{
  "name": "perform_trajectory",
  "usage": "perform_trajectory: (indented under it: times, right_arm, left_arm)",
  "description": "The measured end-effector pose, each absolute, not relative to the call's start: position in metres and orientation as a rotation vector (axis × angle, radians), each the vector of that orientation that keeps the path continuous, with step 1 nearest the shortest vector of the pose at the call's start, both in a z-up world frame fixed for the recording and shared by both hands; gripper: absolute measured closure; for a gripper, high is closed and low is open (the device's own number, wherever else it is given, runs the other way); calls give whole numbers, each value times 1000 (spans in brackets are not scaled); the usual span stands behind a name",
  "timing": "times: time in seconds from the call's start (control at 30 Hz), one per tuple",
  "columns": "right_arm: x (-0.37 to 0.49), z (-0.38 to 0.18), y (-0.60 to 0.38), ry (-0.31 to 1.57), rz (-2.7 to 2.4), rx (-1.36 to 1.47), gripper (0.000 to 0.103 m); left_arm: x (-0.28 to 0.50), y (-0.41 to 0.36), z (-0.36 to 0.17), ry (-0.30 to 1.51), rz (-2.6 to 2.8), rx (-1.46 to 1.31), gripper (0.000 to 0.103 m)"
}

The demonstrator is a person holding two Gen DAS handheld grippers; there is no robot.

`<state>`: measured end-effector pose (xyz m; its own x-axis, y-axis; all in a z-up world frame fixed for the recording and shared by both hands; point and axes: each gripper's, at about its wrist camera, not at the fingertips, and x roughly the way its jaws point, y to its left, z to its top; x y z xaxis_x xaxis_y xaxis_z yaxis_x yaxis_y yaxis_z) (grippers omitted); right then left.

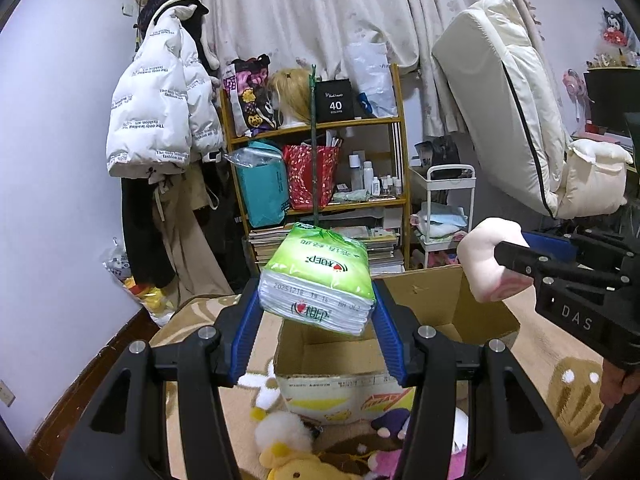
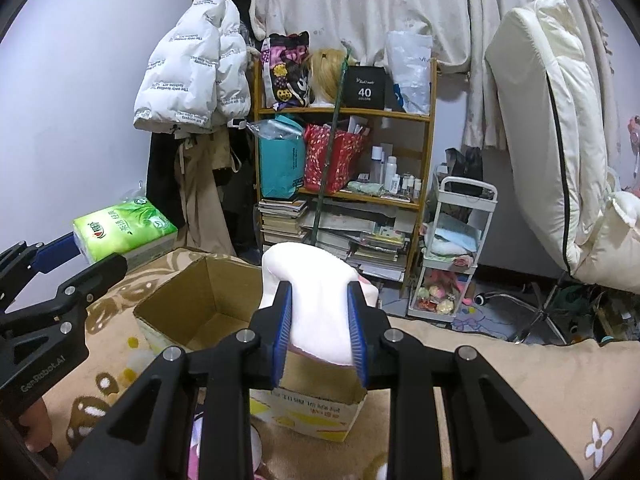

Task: Organize soft objects
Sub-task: 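Lift the green tissue pack with the left tool while the right tool carries the pink block over the box, then open the left gripper over the box while the right gripper releases the pink block into it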

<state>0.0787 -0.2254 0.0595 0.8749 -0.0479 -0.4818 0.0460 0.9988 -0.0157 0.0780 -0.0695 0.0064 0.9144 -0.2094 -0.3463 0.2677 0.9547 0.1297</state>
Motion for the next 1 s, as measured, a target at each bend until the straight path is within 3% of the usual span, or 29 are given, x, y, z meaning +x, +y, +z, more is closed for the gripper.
perform_trajectory:
  times: [0.67,1.0]
  right_arm:
    - [108,19,-253,570,-12,99,71]
    - [109,12,-256,612,9,127,64]
  left_arm:
    - [118,-79,-34,505,-271,178,51]
    - [120,-86,-46,554,-271,224,50]
